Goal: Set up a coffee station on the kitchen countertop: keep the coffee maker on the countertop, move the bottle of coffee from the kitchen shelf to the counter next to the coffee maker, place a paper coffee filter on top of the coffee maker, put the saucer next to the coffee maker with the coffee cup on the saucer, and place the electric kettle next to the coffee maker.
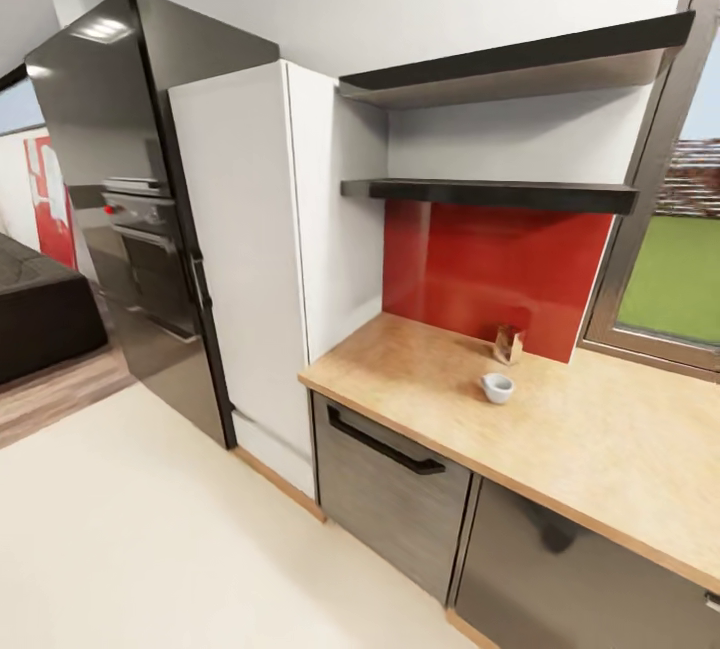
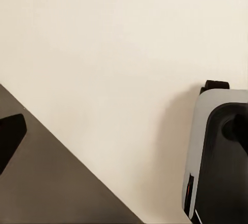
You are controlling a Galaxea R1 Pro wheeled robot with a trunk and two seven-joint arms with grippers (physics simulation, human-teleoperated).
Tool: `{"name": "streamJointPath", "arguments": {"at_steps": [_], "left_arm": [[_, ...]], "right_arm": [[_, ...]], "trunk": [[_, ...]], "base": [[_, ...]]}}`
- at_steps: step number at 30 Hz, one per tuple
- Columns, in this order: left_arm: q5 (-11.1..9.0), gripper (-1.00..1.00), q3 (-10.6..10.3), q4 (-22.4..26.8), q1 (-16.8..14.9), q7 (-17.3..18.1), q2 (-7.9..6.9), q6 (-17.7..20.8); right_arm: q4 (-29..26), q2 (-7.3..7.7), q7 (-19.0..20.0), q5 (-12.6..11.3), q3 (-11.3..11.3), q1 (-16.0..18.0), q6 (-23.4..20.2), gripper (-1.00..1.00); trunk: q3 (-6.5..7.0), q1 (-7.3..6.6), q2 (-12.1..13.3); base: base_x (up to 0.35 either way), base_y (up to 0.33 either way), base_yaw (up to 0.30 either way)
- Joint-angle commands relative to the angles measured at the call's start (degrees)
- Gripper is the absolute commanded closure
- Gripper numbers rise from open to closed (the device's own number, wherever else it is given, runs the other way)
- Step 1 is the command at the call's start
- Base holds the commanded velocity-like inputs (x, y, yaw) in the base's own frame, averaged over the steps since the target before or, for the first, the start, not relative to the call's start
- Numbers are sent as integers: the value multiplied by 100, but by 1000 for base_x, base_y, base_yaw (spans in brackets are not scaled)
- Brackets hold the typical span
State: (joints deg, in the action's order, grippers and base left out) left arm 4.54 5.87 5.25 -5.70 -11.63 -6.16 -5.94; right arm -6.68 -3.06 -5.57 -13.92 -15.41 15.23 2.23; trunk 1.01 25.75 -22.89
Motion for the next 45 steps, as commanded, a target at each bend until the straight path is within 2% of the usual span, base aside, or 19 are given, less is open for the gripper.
{"name": "streamJointPath", "arguments": {"at_steps": [1, 15, 30, 42, 45], "left_arm": [[47, -100, 46, -6, -1, -6, 1, -21], [47, -100, 46, -6, -1, -6, 1, -21], [49, -100, 14, -44, 2, -32, -19, -7], [80, -100, -10, -119, 24, -70, -66, 1], [80, -100, -15, -120, 25, -66, -32, -2]], "right_arm": [[9, -1, -23, -58, -49, 5, 23, -100], [9, -1, -23, -58, -49, 5, 23, -100], [9, -1, -23, -54, -49, 7, 23, -100], [9, -1, -23, -55, -49, 6, 23, -100], [9, -1, -23, -57, -49, 6, 23, -100]], "trunk": [[-2, 4, -3], [-2, 4, -3], [-2, 4, -3], [-2, 4, -3], [-2, 4, -3]], "base": [[206, 285, -263], [212, 284, -263], [23, 321, -263], [0, 43, -263], [0, 1, -263]]}}
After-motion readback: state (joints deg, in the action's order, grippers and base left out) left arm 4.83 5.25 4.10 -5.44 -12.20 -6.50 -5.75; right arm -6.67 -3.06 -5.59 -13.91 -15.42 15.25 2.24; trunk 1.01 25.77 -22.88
